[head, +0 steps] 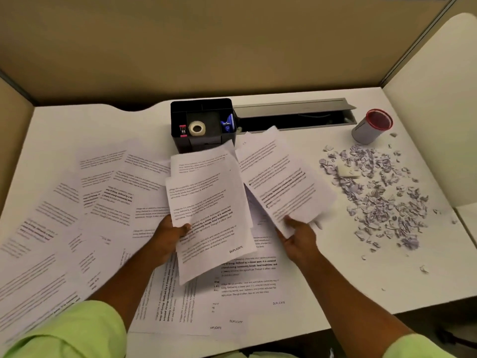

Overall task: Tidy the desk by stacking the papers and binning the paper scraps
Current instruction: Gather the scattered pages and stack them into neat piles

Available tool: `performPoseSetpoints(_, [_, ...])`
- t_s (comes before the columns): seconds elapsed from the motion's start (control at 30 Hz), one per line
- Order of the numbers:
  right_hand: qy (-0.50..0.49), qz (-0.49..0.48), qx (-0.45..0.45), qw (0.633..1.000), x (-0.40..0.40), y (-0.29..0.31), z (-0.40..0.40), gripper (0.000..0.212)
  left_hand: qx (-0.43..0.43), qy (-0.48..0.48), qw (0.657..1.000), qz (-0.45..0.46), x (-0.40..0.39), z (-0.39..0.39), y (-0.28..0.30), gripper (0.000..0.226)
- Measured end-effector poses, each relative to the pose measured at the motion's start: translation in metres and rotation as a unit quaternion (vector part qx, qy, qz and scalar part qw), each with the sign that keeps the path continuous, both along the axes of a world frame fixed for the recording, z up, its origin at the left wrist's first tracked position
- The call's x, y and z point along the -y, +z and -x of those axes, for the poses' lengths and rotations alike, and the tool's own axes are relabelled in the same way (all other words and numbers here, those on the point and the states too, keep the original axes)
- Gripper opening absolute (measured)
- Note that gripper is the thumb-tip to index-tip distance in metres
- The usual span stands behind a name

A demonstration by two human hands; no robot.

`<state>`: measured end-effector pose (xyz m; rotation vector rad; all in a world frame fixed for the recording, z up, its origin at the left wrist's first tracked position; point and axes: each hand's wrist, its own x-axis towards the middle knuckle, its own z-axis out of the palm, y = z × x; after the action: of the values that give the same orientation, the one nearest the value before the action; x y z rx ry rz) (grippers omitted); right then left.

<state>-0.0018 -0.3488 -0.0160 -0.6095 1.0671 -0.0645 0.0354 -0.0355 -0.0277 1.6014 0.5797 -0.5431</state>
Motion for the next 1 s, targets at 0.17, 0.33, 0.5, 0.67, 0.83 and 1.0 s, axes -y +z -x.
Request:
performPoseSetpoints(0.17, [0.089,0.006,-0.034,0.995,-0.027,-0.01,0.018,0.051,0.007,-0.015,1.0,-0.004,0.017,0.0,-0.004,0.033])
performPoseSetpoints(0.33, [0.103,0.0,-0.007,0.995,-0.032,-0.009,0.023,0.046,-0.002,-0.006,1.0,-0.024,0.017,0.003,-0.01,0.041])
performPoseSetpoints(0.5, [0.198,-0.005,-0.036,0.98,-0.051,-0.01,0.027,0.035,-0.062,0.006,0.995,0.073,0.041,0.008,-0.006,0.034])
performPoseSetpoints(0.67, [0.308,-0.009,0.066,0.949,-0.06,-0.001,0.036,0.024,-0.106,-0.008,0.983,0.146,0.058,0.007,-0.002,0.033])
performPoseSetpoints(0.83, [0.402,0.019,0.06,0.913,-0.059,0.004,0.038,0.031,-0.111,0.047,0.985,0.125,0.066,0.002,0.005,0.027])
performPoseSetpoints(1.0, [0.218,-0.072,0.05,0.972,-0.01,-0.001,0.023,0.027,-0.049,0.005,0.998,0.031,0.058,0.0,0.01,0.03])
